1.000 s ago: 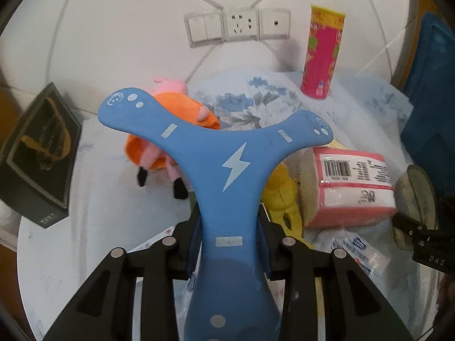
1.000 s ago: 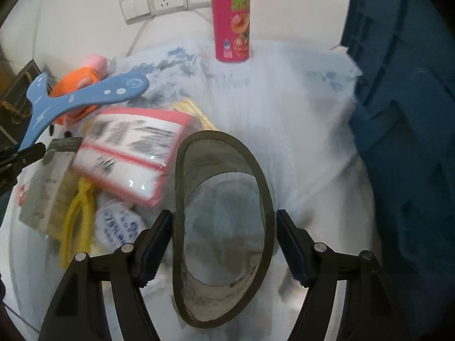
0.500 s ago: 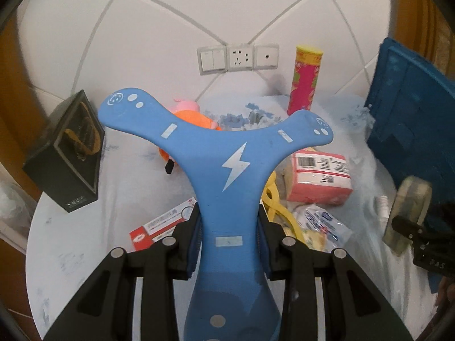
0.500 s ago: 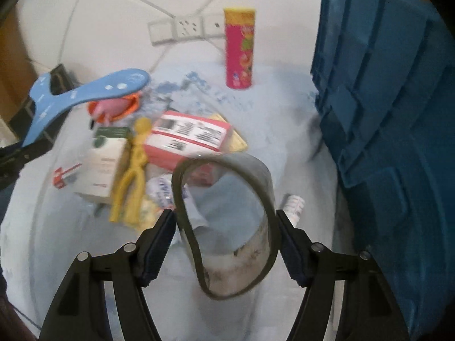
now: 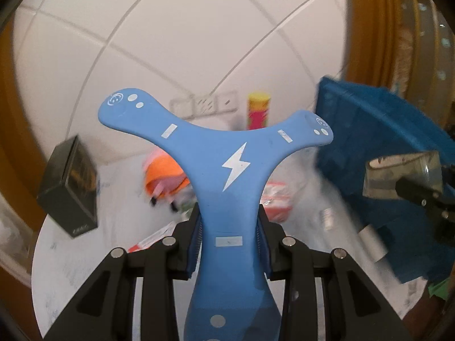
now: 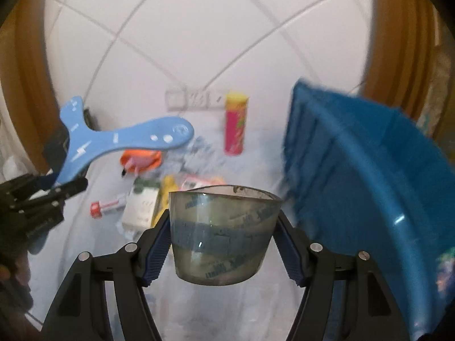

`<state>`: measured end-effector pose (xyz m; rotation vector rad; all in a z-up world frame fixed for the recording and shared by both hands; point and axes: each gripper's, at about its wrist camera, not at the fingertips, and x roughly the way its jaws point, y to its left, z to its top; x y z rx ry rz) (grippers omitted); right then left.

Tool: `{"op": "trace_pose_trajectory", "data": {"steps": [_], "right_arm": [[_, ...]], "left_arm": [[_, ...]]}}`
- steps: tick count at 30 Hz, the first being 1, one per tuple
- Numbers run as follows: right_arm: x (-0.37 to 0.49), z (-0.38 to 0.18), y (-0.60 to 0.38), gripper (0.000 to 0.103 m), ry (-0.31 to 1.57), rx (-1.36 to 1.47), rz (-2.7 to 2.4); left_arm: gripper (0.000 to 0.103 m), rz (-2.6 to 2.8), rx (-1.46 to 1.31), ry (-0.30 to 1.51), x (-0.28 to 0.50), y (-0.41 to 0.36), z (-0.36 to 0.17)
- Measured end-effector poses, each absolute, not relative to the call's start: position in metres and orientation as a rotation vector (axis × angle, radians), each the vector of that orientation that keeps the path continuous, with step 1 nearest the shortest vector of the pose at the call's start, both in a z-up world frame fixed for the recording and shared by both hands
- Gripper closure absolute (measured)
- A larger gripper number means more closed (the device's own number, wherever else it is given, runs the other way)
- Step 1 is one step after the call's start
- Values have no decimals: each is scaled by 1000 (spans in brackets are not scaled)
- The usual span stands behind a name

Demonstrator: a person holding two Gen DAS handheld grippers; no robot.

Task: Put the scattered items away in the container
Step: 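Carry both items over the crate and open both tools to drop them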

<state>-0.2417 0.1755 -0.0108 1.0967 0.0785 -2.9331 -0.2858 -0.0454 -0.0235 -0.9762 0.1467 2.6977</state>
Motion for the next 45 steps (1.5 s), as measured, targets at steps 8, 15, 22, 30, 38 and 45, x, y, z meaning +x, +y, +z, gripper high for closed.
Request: {"op": "trace_pose_trajectory", "data": {"steps": [8, 15, 22, 30, 38, 45], "right_arm": [[-190, 76, 258, 35, 92, 889, -3131], [-155, 110, 374, 35, 77, 859, -3269], [-142, 93, 463, 35, -30, 973, -3295], [-128, 85, 512, 13, -135, 972, -3308], [-127, 80, 512, 4, -139, 973, -3288], [-127, 81, 483, 0, -118, 953, -3254]], "left_arm": [[69, 2611, -786, 163, -271, 77, 34], [69, 2492, -714, 173, -262, 219, 63], [69, 2420, -747, 262, -255, 312, 61], [15, 2440, -745, 314, -242, 344, 61], [15, 2482, -765, 300, -237, 328, 64], [15, 2520, -795, 253, -233, 285, 61]]}}
